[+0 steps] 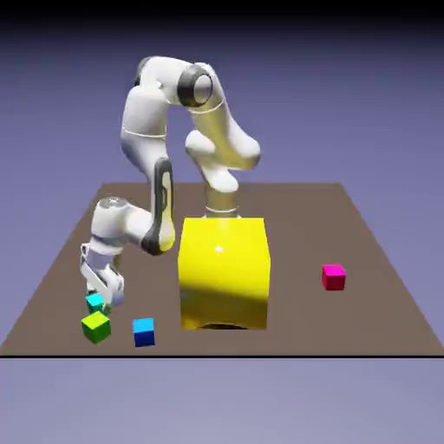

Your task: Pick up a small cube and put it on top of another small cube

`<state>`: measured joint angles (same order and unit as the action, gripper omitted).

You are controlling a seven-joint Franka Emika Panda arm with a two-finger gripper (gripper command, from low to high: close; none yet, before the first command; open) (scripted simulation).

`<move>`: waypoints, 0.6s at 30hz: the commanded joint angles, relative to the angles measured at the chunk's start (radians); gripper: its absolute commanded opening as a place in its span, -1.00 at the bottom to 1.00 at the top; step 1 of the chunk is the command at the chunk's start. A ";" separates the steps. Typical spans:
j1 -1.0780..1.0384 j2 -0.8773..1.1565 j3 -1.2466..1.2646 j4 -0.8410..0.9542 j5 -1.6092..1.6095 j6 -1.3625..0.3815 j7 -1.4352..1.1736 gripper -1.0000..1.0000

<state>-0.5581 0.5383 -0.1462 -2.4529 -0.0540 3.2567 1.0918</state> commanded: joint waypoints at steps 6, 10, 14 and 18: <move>0.059 -0.181 -0.056 -0.081 -0.008 -0.101 0.001 -1.00; 0.133 -0.273 0.016 -0.074 -0.028 -0.174 0.041 -1.00; 0.193 -0.337 0.161 -0.049 -0.041 -0.233 0.114 -1.00; 0.252 -0.400 0.306 -0.024 -0.053 -0.292 0.188 -1.00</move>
<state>-0.3066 0.1381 0.1601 -2.4766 -0.1077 2.9657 1.2801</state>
